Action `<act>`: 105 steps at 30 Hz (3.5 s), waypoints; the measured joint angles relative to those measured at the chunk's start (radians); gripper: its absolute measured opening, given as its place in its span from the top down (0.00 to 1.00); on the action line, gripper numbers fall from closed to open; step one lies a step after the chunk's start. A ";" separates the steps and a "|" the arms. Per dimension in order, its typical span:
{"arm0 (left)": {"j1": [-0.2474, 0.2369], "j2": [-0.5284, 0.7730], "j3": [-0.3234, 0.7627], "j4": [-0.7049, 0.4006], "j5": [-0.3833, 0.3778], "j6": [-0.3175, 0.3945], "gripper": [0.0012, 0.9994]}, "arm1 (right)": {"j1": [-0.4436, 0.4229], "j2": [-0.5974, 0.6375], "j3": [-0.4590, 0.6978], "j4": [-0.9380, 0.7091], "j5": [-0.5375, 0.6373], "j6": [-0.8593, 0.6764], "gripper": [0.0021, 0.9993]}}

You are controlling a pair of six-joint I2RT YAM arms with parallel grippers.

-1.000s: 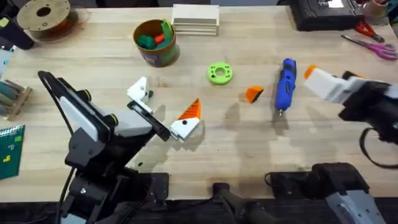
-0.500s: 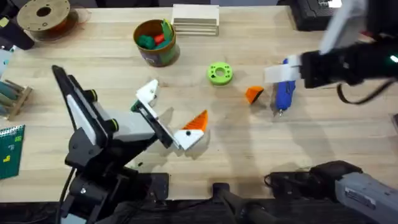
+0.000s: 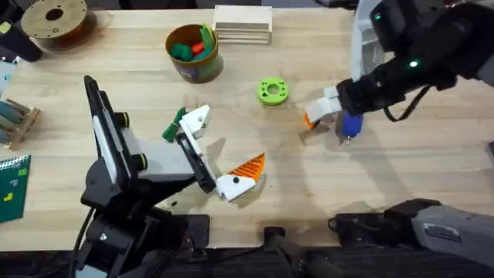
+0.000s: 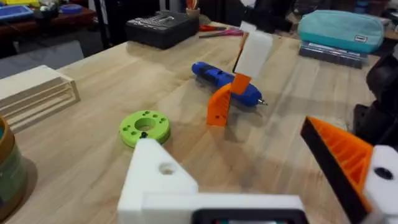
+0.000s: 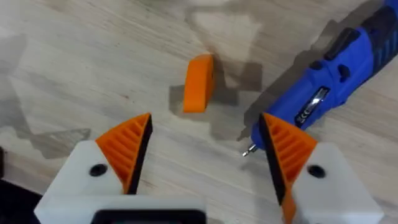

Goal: Pick up the gripper from the table and insert it into the empty holder that is missing its gripper. Then pick up a screw, insert it into the mounting hole, and use the screwdriver to tighten it. Finally, clean up the table by picking up the vegetable and placing it into the bucket.

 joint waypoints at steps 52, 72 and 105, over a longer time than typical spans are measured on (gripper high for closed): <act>0.000 0.000 0.000 0.000 0.002 -0.071 0.01 | 0.018 -0.010 0.113 0.294 -0.372 0.053 0.98; 0.000 0.000 0.000 0.000 0.002 -0.071 0.01 | 0.099 0.218 -0.043 0.584 -1.112 0.412 0.98; 0.006 0.000 0.000 0.000 -0.043 -0.099 0.01 | 0.207 0.413 -0.049 0.894 -1.246 0.684 0.99</act>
